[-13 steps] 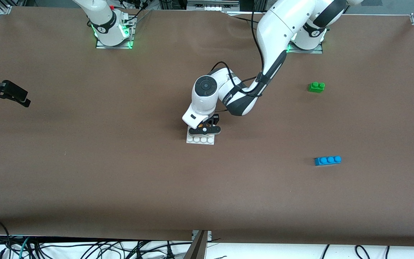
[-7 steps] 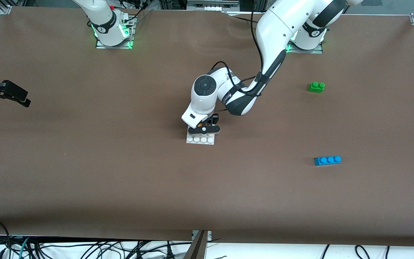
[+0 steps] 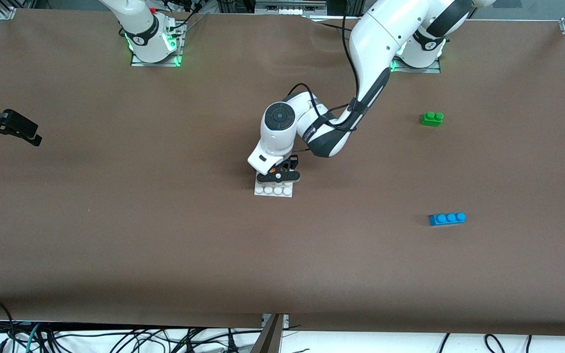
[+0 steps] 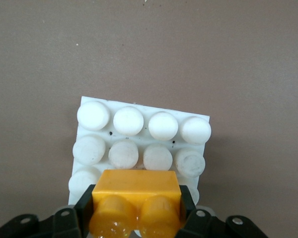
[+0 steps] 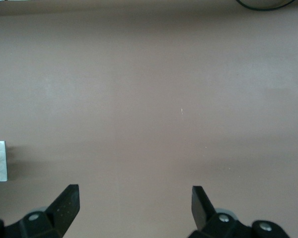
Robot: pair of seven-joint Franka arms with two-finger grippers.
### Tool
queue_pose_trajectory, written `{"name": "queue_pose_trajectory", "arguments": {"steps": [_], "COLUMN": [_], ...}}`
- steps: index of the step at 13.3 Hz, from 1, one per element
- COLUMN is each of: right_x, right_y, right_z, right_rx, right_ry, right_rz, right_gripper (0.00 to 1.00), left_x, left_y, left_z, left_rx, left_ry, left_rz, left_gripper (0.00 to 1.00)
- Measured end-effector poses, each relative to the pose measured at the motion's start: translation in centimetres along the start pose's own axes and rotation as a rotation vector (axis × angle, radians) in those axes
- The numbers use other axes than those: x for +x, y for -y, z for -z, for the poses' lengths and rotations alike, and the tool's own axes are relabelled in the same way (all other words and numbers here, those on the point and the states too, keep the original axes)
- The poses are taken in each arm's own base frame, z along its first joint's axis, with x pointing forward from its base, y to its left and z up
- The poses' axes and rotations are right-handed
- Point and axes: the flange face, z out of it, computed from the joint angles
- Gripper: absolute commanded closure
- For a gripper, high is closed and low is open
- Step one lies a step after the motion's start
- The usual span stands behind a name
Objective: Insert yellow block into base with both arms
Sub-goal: 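Lower the yellow brick onto the plate studs and press down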
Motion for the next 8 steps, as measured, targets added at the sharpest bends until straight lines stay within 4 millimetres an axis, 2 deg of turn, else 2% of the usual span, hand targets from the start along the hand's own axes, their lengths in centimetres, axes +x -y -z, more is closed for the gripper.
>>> {"name": "queue_pose_trajectory", "arguments": {"steps": [4,5,6,7,8], "right_x": [0.0,0.0,0.0,0.0,0.0], "right_y": [0.0,0.0,0.0,0.01,0.01], "right_z": [0.0,0.0,0.0,0.0,0.0], "right_rx": [0.0,0.0,0.0,0.0,0.0], "right_ry": [0.0,0.0,0.0,0.0,0.0], "right_rz": [0.0,0.0,0.0,0.0,0.0], "right_gripper": [0.0,0.0,0.0,0.0,0.0], "left_x": [-0.28,-0.33,-0.38,-0.41,-0.44], "left_y": [-0.09,-0.1,-0.11,-0.11,-0.08], "left_z": [0.04,0.02,0.0,-0.04,-0.14], "left_rx": [0.015,0.016,0.018,0.019,0.022], "left_ry": [0.011,0.012,0.013,0.014,0.016], "left_rz": [-0.003,-0.004,-0.005,-0.004,-0.004], "left_gripper": [0.98,0.91,0.65,0.55,0.52]}}
